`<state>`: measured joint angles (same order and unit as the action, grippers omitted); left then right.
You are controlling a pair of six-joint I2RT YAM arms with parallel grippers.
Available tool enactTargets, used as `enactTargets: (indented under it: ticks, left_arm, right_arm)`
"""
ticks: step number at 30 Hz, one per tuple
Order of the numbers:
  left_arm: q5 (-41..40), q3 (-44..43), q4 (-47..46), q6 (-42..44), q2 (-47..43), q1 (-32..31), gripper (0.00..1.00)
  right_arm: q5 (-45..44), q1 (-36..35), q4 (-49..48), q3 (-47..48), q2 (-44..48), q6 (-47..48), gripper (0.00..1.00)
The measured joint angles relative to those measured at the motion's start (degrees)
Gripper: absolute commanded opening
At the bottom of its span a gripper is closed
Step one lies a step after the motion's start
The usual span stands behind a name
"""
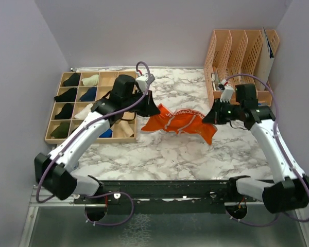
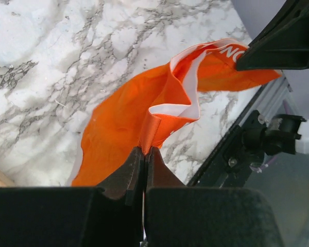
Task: Roll the underwear
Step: Flatten out the underwear at the center of the board.
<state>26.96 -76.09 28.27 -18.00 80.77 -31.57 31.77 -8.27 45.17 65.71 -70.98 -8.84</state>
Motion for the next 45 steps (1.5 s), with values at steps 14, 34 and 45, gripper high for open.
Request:
enactTargets:
  ticks: [14,34,45]
  left_arm:
    - [2.2,8.8,0.6,-11.6,-25.9,-1.2,0.00]
    - [3.1,-23.5,4.5,5.6,39.9,5.1,0.00]
    - [5.5,-43.3,7.8,11.1,52.0,9.0,0.99]
  right_arm:
    - [10.3,0.0,12.7,2.6,19.6,-1.3,0.00]
    - [-18.1,0.5,-5.4,6.9,-29.2,-1.3,0.03]
    - [-30.4,0.8,-6.1,12.6,-35.0,-0.6,0.54]
